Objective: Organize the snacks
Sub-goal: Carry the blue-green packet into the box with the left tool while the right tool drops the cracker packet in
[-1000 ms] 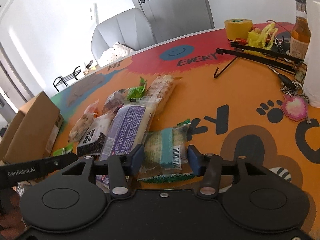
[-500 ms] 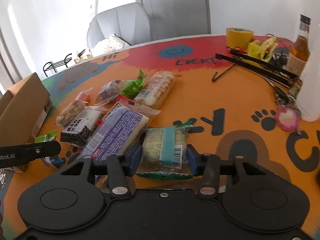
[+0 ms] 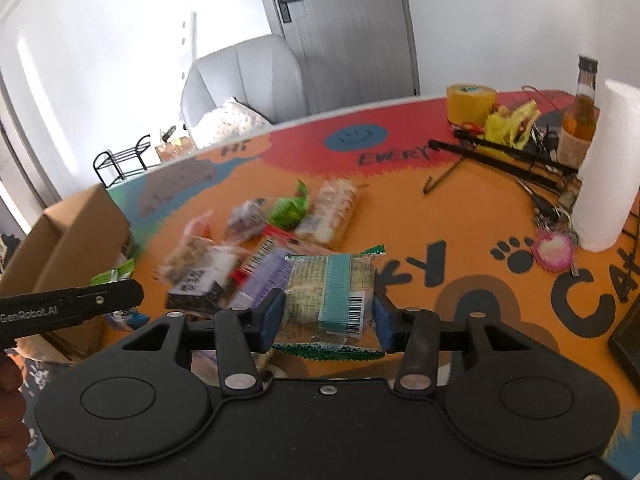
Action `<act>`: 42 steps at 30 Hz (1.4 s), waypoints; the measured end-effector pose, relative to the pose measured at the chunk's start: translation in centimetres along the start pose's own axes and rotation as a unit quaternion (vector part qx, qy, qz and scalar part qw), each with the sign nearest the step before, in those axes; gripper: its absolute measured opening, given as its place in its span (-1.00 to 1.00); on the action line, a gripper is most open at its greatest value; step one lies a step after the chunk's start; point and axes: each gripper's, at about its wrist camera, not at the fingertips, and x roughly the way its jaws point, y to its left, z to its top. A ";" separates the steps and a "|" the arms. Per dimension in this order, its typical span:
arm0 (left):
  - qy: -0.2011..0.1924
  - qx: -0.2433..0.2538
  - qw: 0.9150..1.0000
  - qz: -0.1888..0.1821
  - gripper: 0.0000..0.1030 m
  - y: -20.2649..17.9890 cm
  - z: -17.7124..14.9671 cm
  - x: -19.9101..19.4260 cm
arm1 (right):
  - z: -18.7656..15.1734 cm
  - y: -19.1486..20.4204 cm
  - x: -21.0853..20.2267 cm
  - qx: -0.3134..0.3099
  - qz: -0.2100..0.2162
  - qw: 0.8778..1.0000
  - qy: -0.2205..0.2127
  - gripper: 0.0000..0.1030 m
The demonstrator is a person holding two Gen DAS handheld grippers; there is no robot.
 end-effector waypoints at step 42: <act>-0.074 -0.048 0.994 0.069 -0.24 10.2 3.6 -8.0 | 3.2 13.1 -0.7 -0.070 0.083 0.994 -0.030 -0.13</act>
